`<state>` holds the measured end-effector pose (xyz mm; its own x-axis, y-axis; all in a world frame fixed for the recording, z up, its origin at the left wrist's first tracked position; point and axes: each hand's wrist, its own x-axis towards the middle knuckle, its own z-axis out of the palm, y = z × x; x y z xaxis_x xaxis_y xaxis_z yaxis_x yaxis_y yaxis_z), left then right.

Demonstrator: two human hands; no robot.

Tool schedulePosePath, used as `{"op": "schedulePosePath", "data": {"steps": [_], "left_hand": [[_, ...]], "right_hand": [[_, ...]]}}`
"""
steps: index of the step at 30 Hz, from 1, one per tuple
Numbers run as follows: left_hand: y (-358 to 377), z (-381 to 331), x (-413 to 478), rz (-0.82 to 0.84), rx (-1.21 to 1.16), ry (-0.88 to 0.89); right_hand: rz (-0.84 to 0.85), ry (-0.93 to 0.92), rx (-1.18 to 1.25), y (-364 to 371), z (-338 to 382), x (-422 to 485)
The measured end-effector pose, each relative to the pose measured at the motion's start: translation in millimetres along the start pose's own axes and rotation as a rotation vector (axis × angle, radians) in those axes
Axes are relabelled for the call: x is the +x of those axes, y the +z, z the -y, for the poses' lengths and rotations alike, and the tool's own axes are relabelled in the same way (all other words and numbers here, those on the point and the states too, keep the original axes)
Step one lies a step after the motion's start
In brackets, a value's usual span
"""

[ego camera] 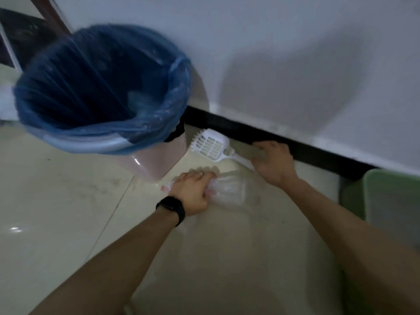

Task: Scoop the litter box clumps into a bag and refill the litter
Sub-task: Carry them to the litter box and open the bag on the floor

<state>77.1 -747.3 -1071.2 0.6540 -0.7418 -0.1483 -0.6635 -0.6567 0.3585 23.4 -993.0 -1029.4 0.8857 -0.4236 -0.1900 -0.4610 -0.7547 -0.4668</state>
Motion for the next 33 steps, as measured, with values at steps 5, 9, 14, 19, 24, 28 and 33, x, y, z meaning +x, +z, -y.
{"op": "schedulePosePath", "data": {"steps": [5,9,14,19,24,28,33], "left_hand": [[-91.7,-66.9,20.7,-0.034,-0.153,-0.038],[-136.4,-110.7,48.9,-0.022,-0.168,0.042],[-157.8,-146.6,76.1,-0.057,0.111,0.063],[-177.9,-188.1,73.4,0.031,-0.256,0.076],[-183.2,-207.8,66.5,0.237,-0.316,0.105],[-189.8,-196.8,65.5,0.138,-0.256,0.097],[-200.2,-160.0,70.4,-0.089,-0.157,-0.124]], "right_hand": [[0.313,-0.055,0.175,-100.9,18.9,-47.6],[0.211,-0.069,0.336,-126.9,4.1,-72.2],[-0.112,0.121,0.436,-161.4,-24.2,-85.4],[-0.164,0.424,1.007,-180.6,-37.4,-110.2],[0.065,0.434,1.253,-178.1,-29.6,-106.9],[0.019,0.376,1.189,-178.9,-22.1,-102.9],[-0.076,0.203,0.461,-170.8,-30.0,-108.0]]}}
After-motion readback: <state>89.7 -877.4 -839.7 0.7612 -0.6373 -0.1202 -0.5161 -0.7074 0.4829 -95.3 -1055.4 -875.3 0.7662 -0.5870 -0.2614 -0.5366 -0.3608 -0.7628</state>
